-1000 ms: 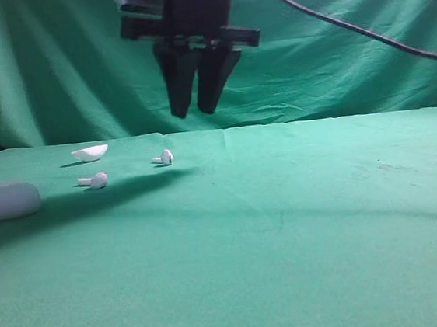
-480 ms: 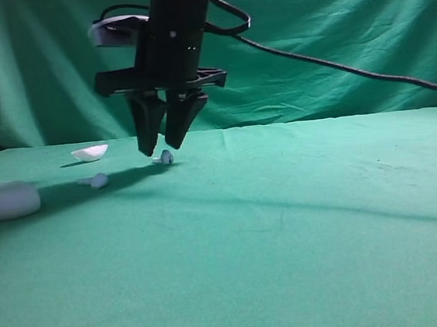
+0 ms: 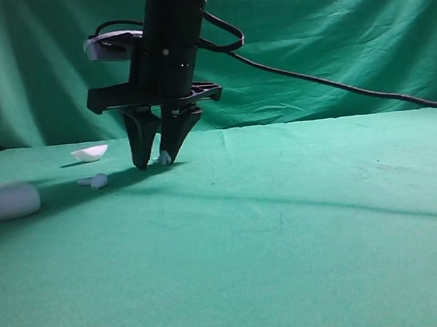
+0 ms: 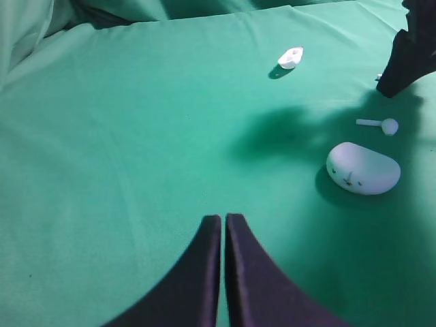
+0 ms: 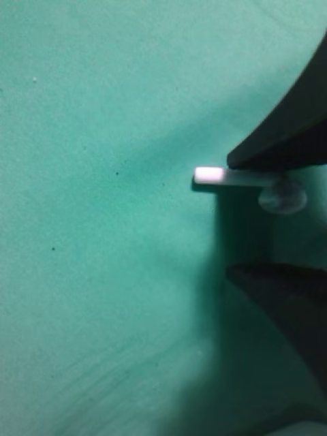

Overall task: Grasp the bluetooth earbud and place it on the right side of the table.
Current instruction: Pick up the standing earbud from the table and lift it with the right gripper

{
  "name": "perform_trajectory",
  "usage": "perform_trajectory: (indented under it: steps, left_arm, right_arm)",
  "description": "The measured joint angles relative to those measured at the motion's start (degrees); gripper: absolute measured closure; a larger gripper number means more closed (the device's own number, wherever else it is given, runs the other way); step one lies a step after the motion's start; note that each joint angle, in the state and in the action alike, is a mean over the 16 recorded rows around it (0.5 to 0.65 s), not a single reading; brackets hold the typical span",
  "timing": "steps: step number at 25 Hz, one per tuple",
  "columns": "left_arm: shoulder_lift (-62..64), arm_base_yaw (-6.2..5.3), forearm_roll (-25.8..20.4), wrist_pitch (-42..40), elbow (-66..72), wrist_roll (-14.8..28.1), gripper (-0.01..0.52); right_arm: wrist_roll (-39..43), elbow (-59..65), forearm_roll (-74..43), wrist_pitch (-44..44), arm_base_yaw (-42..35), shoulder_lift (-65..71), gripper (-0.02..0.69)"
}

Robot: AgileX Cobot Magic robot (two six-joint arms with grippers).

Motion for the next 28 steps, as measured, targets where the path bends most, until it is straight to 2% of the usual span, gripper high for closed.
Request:
perform_trajectory:
  steps: [16,28]
  left_arm:
    - [0.00,0.00,0.00,0.00,0.00,0.00,0.514]
    - [0.00,0.00,0.00,0.00,0.00,0.00,0.514]
  right_arm:
    - [5.77,-2.17,-2.23,1.55,0.03,-0.77,0.564]
    - [8.32,-4.96,-6.26,10.65,-2.73,-16.02,0.572]
